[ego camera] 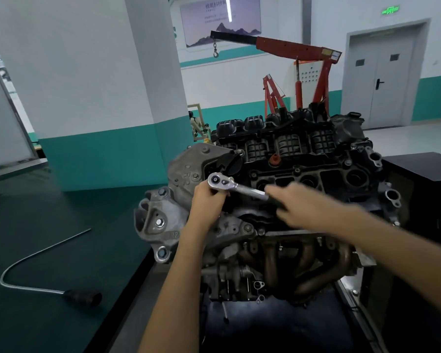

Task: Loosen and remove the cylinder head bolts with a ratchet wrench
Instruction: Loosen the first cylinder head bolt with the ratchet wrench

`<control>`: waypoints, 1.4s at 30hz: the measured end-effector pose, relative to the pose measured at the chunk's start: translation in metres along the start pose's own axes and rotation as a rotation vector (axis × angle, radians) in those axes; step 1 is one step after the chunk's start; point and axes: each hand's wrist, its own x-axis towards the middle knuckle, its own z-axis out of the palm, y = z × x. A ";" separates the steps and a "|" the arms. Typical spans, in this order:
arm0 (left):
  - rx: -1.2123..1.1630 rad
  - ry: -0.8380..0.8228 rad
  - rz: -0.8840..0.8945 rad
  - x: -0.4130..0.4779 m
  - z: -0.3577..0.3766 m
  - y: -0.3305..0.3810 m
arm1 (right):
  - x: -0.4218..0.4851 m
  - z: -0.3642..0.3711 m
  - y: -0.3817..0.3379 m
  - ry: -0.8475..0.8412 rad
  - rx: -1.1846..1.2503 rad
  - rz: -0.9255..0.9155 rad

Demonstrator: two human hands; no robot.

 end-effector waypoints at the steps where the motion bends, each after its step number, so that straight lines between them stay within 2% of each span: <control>1: 0.029 0.009 0.007 0.000 0.000 0.000 | 0.010 -0.018 0.012 -0.007 -0.137 -0.049; 4: -0.013 0.084 0.013 -0.001 0.000 0.000 | 0.032 -0.037 0.015 0.028 -0.318 -0.133; 8: -0.045 0.122 -0.033 0.001 0.003 -0.003 | -0.004 0.013 -0.020 0.183 -0.127 0.064; 10: 0.039 0.110 -0.054 0.004 0.008 -0.003 | -0.026 0.048 -0.049 0.222 0.158 0.206; 13: 0.215 0.123 -0.057 0.009 0.010 -0.005 | -0.029 0.078 -0.095 0.173 0.738 0.255; 17: 0.182 0.118 -0.014 0.010 0.004 -0.003 | -0.012 0.068 -0.106 -0.013 1.234 0.378; 19: 0.115 0.093 -0.004 0.006 0.001 -0.006 | -0.007 0.049 -0.088 -0.151 1.153 0.376; 22: -0.074 0.060 0.043 0.001 -0.004 -0.006 | 0.010 0.007 -0.050 -0.193 0.477 0.245; 24: -0.121 0.023 0.105 -0.001 -0.010 -0.003 | 0.028 -0.025 -0.030 -0.188 0.160 0.097; 26: -0.088 -0.036 0.171 -0.001 -0.012 -0.002 | 0.041 -0.051 -0.017 -0.212 0.014 0.006; 28: -0.075 -0.041 0.146 -0.004 -0.010 -0.001 | 0.048 -0.057 -0.010 -0.211 -0.052 -0.027; 30: -0.077 0.002 0.117 -0.005 -0.006 -0.003 | 0.041 -0.047 -0.012 -0.170 -0.007 0.014; 33: -0.114 0.017 0.109 -0.003 -0.002 -0.005 | 0.014 -0.004 -0.032 -0.049 0.230 0.145; 36: -0.115 0.008 0.088 -0.002 0.002 -0.001 | -0.010 0.048 -0.076 0.045 0.614 0.283; 39: -0.036 0.016 0.094 0.000 0.001 -0.001 | -0.015 0.081 -0.125 0.109 1.019 0.335; 40: -0.007 0.015 0.096 0.000 -0.001 0.000 | -0.014 0.085 -0.132 0.117 1.090 0.336; 42: 0.016 0.009 0.085 0.000 -0.004 0.000 | -0.010 0.082 -0.123 0.117 0.993 0.296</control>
